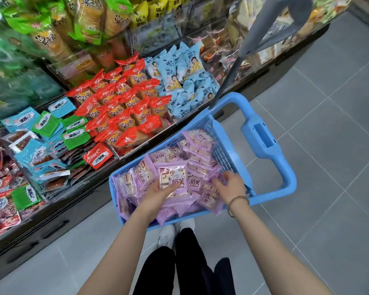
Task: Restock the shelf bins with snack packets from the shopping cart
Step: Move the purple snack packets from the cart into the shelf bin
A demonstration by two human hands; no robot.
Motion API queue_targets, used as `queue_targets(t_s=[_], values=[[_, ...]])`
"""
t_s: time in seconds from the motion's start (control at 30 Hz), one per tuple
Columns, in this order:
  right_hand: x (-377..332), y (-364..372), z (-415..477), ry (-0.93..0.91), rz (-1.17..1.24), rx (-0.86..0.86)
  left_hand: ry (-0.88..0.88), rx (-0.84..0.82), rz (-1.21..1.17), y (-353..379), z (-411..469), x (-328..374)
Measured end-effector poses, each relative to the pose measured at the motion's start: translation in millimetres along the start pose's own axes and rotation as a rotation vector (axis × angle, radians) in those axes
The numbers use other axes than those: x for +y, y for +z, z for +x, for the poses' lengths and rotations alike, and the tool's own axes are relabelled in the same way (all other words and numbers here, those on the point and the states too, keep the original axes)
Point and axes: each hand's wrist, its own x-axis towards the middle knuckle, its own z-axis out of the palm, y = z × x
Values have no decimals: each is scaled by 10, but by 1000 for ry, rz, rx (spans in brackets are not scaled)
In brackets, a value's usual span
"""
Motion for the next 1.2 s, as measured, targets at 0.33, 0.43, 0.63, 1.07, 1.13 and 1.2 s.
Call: queue_targets(t_s=[0.33, 0.43, 0.63, 1.07, 1.13, 1.2], values=[[234, 101, 124, 233, 18, -117, -90, 13, -99, -304, -78, -246], [303, -65, 71, 164, 185, 56, -61, -11, -96, -322, -97, -222], [148, -604, -37, -262, 259, -175, 54, 97, 132, -304, -183, 17], [-908, -123, -233, -426, 384, -513, 36, -283, 461, -54, -376, 276], [-939, -45, -125, -454, 406, -488, 31, -214, 378, -123, -276, 197], [-919, 5, 69, -403, 489, -362, 4, -109, 295, -212, -242, 189]])
